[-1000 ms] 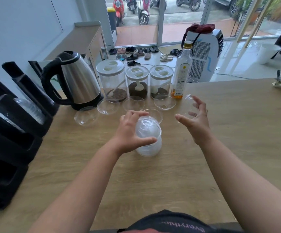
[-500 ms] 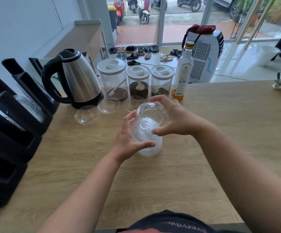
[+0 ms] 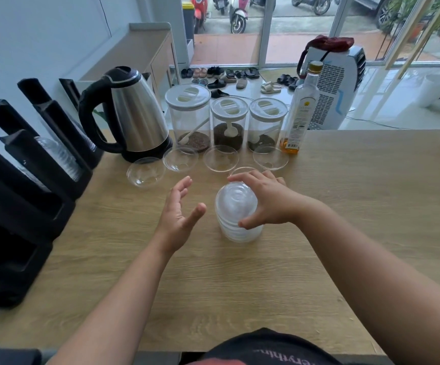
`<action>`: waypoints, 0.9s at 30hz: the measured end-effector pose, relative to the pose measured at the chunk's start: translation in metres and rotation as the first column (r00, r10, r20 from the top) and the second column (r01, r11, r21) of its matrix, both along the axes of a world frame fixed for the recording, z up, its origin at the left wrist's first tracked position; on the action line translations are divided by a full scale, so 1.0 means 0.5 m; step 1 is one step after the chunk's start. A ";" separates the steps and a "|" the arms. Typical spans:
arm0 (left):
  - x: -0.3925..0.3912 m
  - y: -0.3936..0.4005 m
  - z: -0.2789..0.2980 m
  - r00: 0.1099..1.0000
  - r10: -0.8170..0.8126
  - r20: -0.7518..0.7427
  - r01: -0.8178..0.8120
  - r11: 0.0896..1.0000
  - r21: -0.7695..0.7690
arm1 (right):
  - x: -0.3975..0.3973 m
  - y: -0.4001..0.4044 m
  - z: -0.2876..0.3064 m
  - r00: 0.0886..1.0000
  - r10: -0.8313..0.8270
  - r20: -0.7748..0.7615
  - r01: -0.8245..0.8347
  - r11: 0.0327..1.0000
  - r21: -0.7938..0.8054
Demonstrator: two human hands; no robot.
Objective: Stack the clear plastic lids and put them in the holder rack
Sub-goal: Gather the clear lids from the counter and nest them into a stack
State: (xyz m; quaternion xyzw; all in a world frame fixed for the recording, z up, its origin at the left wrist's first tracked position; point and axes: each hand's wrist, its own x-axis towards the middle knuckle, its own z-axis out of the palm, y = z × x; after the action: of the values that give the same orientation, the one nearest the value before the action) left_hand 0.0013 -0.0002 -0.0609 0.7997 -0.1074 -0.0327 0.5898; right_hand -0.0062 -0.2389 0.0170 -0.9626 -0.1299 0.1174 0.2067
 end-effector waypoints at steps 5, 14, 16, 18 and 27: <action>0.010 -0.017 0.010 0.999 -0.014 -0.045 0.013 1.000 -0.016 | -0.002 -0.009 -0.003 1.000 0.007 -0.006 -0.007 1.000 0.024; 0.074 -0.041 0.006 1.000 -0.010 -0.010 0.011 0.999 0.046 | 0.042 -0.098 -0.029 0.933 -0.350 -0.083 0.331 0.744 0.581; 0.101 -0.039 0.007 0.999 0.024 0.048 -0.030 0.989 0.142 | 0.061 -0.119 -0.060 0.926 -0.378 -0.009 0.353 0.856 0.378; 0.126 -0.037 0.007 0.993 0.029 0.119 -0.061 0.960 0.274 | 0.069 -0.124 -0.089 0.940 -0.340 -0.013 0.337 0.925 0.176; 0.220 -0.060 -0.019 0.892 -0.166 0.420 -0.195 0.697 0.690 | 0.086 -0.104 -0.156 0.923 -0.338 0.183 0.310 0.937 0.162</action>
State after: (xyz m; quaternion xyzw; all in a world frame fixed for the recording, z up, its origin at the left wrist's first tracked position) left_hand 0.1112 -0.0299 -0.0702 0.9509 -0.2131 0.1192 0.1900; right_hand 0.0369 -0.2907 -0.0613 -0.9623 0.0030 -0.0283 0.2706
